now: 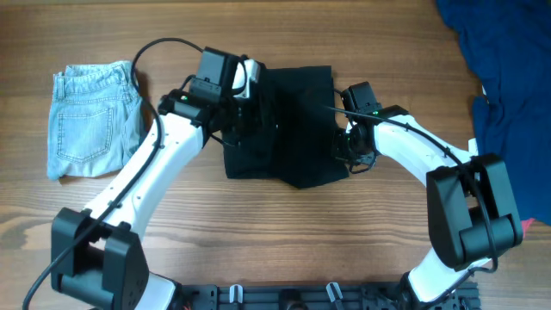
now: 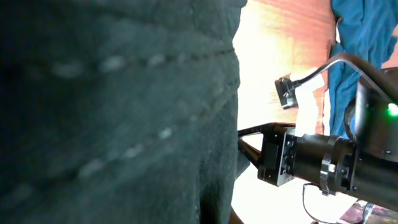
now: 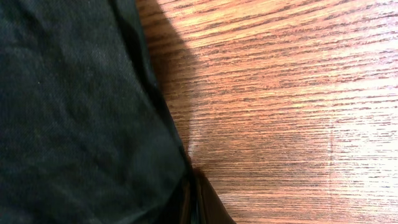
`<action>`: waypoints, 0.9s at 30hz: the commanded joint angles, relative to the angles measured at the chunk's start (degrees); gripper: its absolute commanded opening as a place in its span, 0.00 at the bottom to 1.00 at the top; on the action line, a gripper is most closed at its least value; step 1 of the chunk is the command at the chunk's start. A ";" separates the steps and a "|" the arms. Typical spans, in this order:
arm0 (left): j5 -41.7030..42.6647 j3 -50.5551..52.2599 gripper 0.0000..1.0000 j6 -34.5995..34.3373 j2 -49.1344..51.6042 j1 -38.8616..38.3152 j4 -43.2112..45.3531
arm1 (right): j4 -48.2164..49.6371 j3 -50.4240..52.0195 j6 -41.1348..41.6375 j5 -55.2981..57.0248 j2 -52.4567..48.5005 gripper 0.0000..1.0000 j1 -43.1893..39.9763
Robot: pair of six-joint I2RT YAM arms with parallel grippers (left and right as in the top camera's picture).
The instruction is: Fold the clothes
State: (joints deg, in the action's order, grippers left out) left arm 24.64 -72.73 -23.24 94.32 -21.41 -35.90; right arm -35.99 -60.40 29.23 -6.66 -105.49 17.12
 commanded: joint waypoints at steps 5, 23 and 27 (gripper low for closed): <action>0.22 -1.20 0.25 -0.24 1.38 -3.52 3.45 | 0.13 1.40 -0.61 -0.90 -1.07 0.04 0.04; -9.18 -1.16 0.63 -1.03 4.55 8.57 -2.01 | -8.74 -8.85 -9.86 -18.64 23.45 0.19 -5.90; -9.03 -1.16 0.61 -1.25 13.75 8.52 -5.55 | -5.55 -8.22 -12.72 -24.09 15.19 0.15 0.31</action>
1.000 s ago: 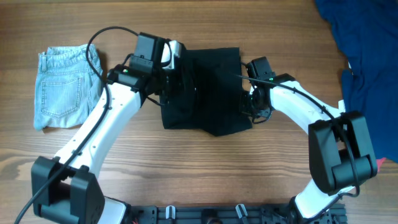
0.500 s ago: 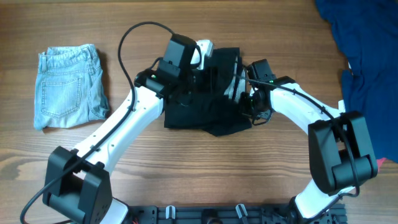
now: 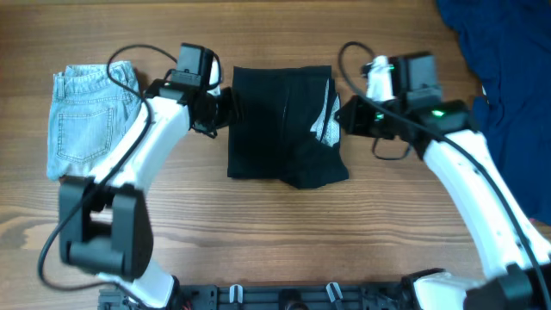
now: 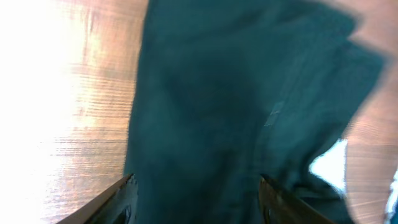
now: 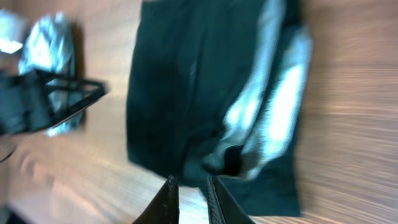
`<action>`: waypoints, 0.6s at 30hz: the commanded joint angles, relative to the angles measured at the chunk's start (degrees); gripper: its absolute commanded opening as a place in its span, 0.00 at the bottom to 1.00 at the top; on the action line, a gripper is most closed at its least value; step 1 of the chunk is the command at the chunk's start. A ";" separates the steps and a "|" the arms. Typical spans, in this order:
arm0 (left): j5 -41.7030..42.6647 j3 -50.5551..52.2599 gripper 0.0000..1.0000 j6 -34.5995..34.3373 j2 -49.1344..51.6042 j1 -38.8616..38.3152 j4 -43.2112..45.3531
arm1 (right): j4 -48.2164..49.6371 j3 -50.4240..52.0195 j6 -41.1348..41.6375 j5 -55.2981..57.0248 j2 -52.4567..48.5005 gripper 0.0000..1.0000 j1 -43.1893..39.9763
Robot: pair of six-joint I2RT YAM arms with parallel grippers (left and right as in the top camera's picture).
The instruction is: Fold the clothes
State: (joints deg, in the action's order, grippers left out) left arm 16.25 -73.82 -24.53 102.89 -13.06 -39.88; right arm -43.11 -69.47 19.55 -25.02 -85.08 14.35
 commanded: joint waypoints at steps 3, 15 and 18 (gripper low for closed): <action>-0.66 -0.04 0.60 0.04 9.60 0.15 -6.19 | 4.57 0.85 -3.13 -6.34 -13.84 0.15 6.58; 4.26 0.00 0.51 0.31 10.03 -6.69 -27.63 | -11.17 1.33 7.93 28.72 -23.47 0.18 6.95; 3.28 -0.07 0.52 0.26 5.11 -6.51 -24.06 | -13.18 1.33 9.62 32.06 -23.47 0.19 5.40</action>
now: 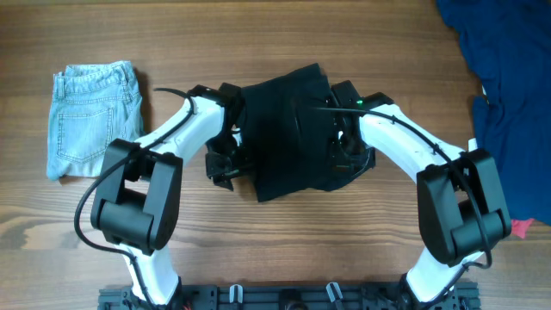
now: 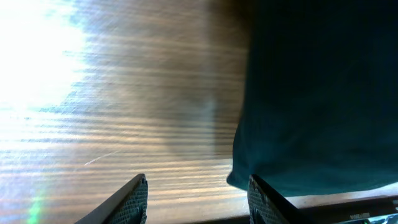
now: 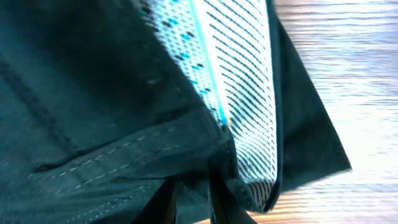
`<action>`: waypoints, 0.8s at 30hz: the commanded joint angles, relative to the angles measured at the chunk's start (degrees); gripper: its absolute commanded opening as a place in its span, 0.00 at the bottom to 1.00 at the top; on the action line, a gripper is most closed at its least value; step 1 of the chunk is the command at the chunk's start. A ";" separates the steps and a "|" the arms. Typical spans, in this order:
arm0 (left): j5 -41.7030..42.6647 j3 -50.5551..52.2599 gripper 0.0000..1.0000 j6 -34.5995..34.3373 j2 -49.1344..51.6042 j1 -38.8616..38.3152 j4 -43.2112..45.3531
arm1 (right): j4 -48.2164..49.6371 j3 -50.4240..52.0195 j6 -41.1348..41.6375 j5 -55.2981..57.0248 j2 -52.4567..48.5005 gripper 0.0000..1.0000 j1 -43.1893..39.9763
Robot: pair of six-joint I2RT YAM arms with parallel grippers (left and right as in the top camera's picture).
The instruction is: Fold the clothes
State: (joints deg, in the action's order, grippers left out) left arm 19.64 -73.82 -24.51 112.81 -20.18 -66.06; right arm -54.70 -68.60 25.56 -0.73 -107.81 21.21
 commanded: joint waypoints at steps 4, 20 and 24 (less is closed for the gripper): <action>-5.42 -0.13 0.72 0.31 -14.19 5.92 24.68 | -3.06 0.46 8.04 15.34 -0.74 0.20 -5.92; -5.79 -0.13 0.74 4.83 3.87 6.99 44.35 | -0.39 0.35 8.96 11.04 -0.39 0.18 -8.55; -5.35 -0.11 0.30 7.87 4.17 6.91 30.47 | -0.46 0.35 8.92 10.95 -0.39 0.18 -8.55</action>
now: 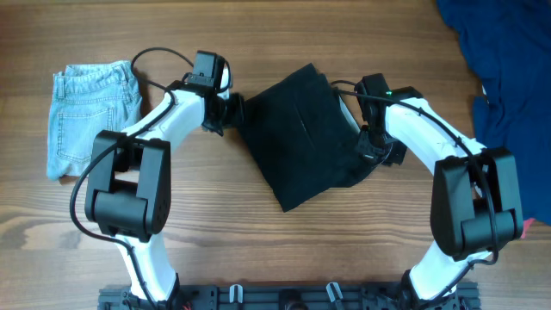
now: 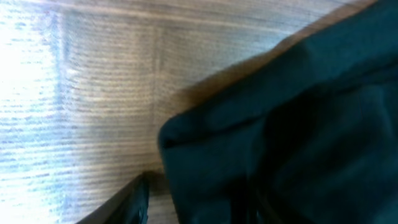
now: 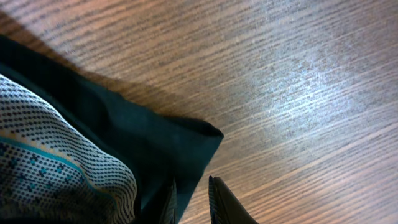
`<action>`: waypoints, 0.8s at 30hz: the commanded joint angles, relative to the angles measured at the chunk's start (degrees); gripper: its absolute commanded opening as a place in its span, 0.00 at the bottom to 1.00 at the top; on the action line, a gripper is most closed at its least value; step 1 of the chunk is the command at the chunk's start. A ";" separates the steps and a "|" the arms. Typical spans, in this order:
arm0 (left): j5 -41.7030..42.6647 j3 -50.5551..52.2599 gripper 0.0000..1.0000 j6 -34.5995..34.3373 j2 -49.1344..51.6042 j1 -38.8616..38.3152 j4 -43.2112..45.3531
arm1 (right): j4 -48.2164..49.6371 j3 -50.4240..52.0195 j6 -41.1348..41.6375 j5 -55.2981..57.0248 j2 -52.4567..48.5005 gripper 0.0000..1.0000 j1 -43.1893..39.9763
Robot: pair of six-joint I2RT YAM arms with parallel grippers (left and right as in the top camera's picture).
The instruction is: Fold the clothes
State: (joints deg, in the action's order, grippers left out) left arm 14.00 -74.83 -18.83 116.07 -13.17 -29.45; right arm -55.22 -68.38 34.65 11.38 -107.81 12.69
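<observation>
A black garment (image 1: 301, 133) lies askew at the table's middle, one corner pointing toward the near edge. Its left corner (image 2: 298, 112) reaches between the fingers of my left gripper (image 1: 234, 110), which stand wide apart low over the wood (image 2: 193, 200). My right gripper (image 1: 372, 153) is at the garment's right edge. Its fingers (image 3: 191, 200) stand a narrow gap apart with the dark hem (image 3: 155, 137) running in between them. A white dotted lining (image 3: 56, 155) shows under the black cloth there.
Folded light-blue denim shorts (image 1: 90, 120) lie at the far left. A heap of dark blue cloth (image 1: 499, 60) fills the right back corner. Something small and red (image 1: 527, 226) pokes in at the right edge. Bare wood table (image 1: 258, 250) runs along the front.
The black garment has turned, so that a corner now points toward the front. My left gripper is now at its upper left corner instead of its lower left side. The right gripper sits at the right hem.
First both grippers were pressed onto the black garment. Then both arms were lifted off to either side of it, the garment lying square with its dotted lining showing. Then both were down at its sides again, the cloth bunched. Now it lies rotated between them.
</observation>
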 commanded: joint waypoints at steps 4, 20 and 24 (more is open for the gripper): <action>0.55 0.90 0.04 2.10 0.92 -0.11 -19.96 | 0.07 0.13 -0.83 -0.66 -0.39 0.18 -0.02; -3.41 0.87 0.30 2.99 -17.35 -0.42 6.05 | -5.68 0.31 -9.16 -18.08 -0.39 0.19 -3.87; -1.22 0.87 0.28 2.97 -9.22 -0.44 11.93 | -3.78 2.03 -8.87 -18.95 -0.42 0.19 -3.80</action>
State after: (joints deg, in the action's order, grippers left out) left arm 12.60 -74.32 -17.39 100.75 -13.76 -19.18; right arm -60.27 -67.64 26.68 -5.28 -107.81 8.69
